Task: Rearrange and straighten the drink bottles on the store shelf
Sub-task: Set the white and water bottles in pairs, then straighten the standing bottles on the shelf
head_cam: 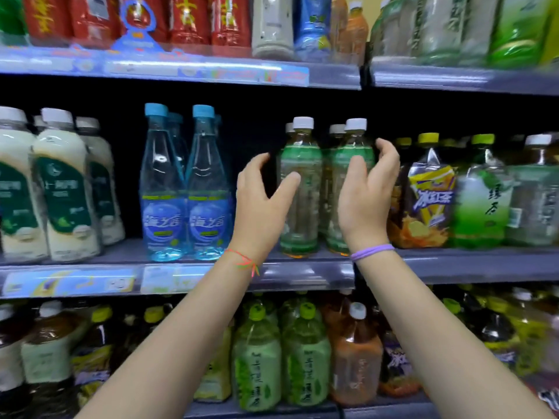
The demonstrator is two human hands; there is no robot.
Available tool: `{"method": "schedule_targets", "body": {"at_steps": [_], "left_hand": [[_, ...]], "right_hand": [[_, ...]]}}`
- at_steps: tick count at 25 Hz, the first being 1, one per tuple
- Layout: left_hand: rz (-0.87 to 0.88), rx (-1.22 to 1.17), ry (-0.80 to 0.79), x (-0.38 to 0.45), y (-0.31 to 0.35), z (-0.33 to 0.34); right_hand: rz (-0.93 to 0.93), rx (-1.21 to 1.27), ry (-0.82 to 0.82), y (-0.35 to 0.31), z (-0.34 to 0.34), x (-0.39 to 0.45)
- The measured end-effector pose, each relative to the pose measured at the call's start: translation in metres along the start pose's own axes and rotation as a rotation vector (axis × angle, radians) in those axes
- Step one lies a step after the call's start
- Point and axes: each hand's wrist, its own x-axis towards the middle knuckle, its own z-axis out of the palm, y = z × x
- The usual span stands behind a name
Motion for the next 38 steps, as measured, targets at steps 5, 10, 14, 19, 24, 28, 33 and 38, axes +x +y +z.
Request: {"method": "schedule_targets", "body": {"at_steps": [5, 10, 14, 19, 24, 28, 33, 38], "left_hand": [[-0.194, 0.106, 0.042, -0.01, -0.014, 0.043], [-0.193, 0.258, 0.081, -0.014, -0.008, 0.056], [-0.173, 0.378, 0.082, -0.016, -0.01, 0.063], [-0.169, 0.206, 0.063, -0.022, -0.013, 0.058], [-0.052, 0.327, 0.12, -0.019, -0.019, 0.055], [-0.105, 0.348, 0.101, -0.015, -0.018, 0.058], [-0.45, -0.236, 0.048, 0.023, -0.014, 0.061], [-0.509, -0.419, -0.062, 0.036, -0.024, 0.06]], "right_hand": [[0.259, -0.101, -0.295, 0.04, -0.037, 0.013], [0.29, -0.25, -0.469, 0.048, -0.048, 0.008], [0.232, -0.276, -0.479, 0.053, -0.049, 0.006], [0.134, -0.351, -0.503, 0.059, -0.05, 0.005], [0.133, -0.268, -0.478, 0.063, -0.048, 0.002], [0.216, -0.056, -0.496, 0.063, -0.052, 0.005], [0.732, 0.295, -0.497, 0.078, -0.026, 0.033], [0.84, 0.446, -0.612, 0.081, -0.014, 0.04]]}}
